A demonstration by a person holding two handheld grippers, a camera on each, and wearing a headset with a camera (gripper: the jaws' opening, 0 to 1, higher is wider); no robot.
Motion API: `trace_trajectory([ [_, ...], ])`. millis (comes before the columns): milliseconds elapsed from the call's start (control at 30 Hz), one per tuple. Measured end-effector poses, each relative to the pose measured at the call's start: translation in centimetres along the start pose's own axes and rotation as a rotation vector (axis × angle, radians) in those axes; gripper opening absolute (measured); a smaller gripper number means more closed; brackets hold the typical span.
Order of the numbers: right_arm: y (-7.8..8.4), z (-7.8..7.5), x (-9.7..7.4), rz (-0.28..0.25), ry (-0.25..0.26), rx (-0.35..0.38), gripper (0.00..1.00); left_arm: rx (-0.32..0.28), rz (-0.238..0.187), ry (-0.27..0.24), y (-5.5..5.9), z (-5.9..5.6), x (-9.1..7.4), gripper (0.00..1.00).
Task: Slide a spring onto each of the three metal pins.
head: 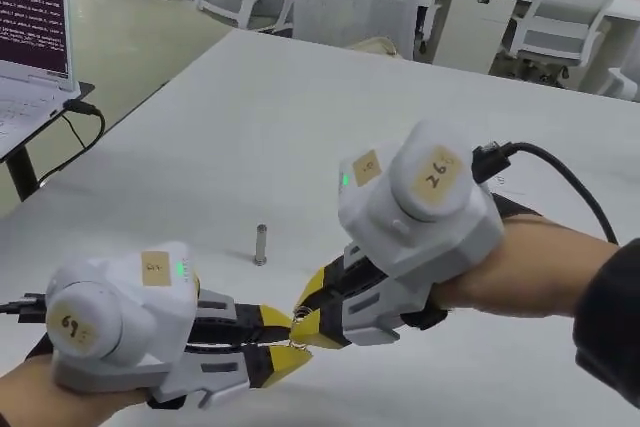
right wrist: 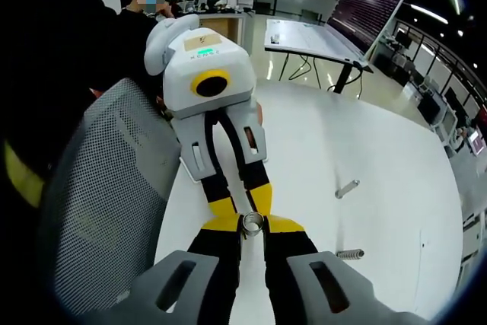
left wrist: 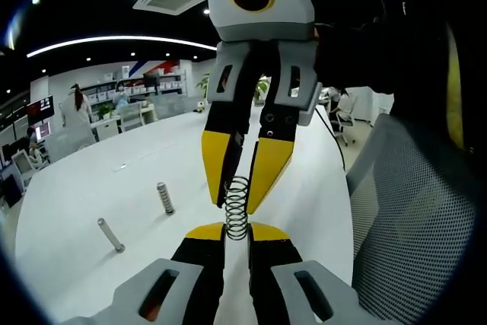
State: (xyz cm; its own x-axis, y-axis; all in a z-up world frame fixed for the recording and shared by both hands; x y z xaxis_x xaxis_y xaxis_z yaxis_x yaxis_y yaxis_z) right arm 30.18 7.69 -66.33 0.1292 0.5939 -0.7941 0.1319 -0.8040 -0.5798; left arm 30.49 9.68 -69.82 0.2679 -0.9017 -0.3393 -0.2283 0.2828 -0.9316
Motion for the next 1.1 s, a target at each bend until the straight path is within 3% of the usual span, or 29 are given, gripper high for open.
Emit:
trace_trajectory([
  [367, 0.3, -1.4, -0.4, 0.005, 0.017, 0.012, 0.08, -0.066, -0.013, -0.048, 0.7, 1.0, -1.1, 0.19],
  [833, -0.1, -2.7, -0.8, -0.009, 0.043, 0.012, 0.08, -0.101, -0.035, -0.129, 1.0, 2.2, -2.1, 0.46],
  [1100, -0.1, -3.1, -0.8, -0.011, 0.048, 0.013, 0.08, -0.105, -0.040, -0.166, 1.5, 2.6, -2.7, 0.53],
])
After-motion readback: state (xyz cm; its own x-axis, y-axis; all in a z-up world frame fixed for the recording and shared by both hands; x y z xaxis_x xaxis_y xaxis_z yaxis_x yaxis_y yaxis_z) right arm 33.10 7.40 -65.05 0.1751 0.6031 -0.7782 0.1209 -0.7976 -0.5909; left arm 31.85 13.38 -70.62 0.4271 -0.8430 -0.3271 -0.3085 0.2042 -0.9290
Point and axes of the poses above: the centre of the closed fingertips' face, and the gripper's own axes: x roughly forward along the fingers, z roughly to its left, y roughly out of its underside, the point moved 3 cm from there along -x, roughly backward along the fingers, and after that the axes turned 11 degrees about -x, right-handed, at the moved point
